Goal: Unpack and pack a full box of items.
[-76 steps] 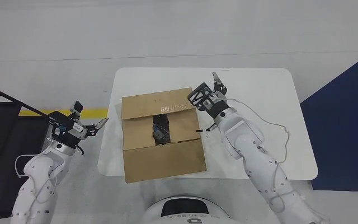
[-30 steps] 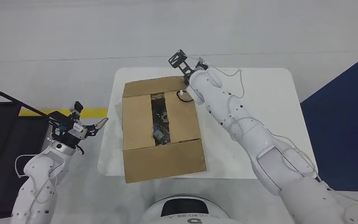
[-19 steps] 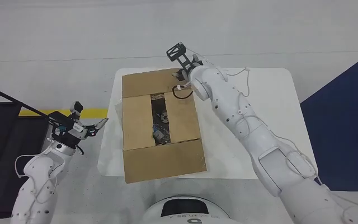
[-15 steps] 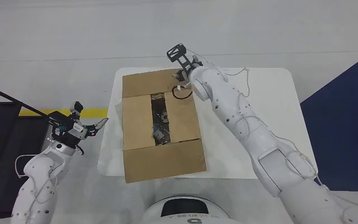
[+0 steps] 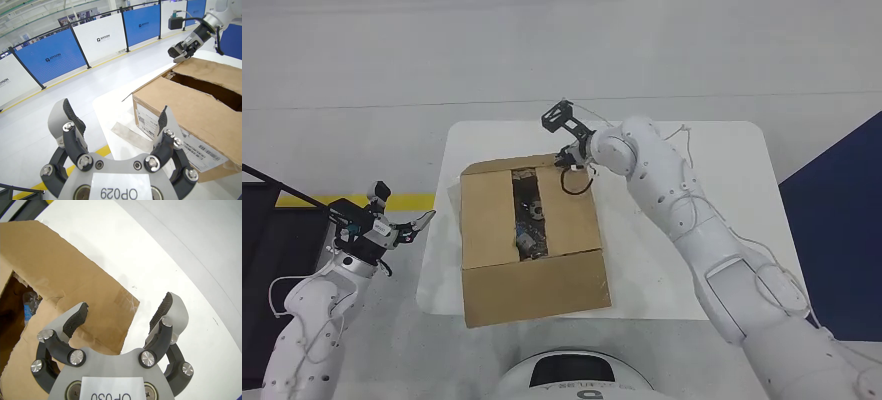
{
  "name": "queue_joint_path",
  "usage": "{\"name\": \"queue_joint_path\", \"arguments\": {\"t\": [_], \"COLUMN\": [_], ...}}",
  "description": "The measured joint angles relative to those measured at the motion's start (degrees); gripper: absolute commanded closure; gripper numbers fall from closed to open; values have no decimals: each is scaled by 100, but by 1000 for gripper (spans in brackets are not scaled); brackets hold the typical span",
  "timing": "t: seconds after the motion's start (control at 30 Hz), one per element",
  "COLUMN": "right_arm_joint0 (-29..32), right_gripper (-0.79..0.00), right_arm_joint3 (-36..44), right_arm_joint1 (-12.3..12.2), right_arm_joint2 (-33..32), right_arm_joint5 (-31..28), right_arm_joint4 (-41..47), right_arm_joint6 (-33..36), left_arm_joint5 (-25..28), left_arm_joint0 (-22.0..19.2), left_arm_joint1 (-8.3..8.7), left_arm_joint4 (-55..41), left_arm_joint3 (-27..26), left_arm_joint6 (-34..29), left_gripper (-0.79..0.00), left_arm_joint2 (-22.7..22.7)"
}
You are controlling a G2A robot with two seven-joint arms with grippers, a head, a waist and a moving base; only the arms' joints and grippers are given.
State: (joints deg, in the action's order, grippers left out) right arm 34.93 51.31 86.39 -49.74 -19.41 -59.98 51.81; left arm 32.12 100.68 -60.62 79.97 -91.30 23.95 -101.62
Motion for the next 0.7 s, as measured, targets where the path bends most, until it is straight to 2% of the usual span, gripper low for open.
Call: {"name": "queue_joint_path", "arguments": {"t": [0.27,0.43,0.57,0.7], "right_arm_joint0": [180,565,1243,2355], "right_gripper": [-785,-785,-785,-785], "right_arm_joint3": [155,580,1538,2937], "right_arm_joint1": [-33,-191,-422,-680], "right_arm_joint2": [-89,-432,-988,-1699], "right_arm_joint5": [-200,-408,-455,-606], "right_arm_joint4": [346,562,345,35], "right_arm_joint6": [309,300,-423,-1183], "left_arm_joint5": [0,0,0,0], "left_arm_joint0": [0,0,0,0], "left_arm_joint1": [0,0,0,0], "left_arm_joint4": [0,0,0,0], "left_arm_joint3": [0,0,0,0], "left_arm_joint6": [0,0,0,0], "left_gripper": [-785,-785,-785,-785], "left_arm_joint2": [0,0,0,0]}}
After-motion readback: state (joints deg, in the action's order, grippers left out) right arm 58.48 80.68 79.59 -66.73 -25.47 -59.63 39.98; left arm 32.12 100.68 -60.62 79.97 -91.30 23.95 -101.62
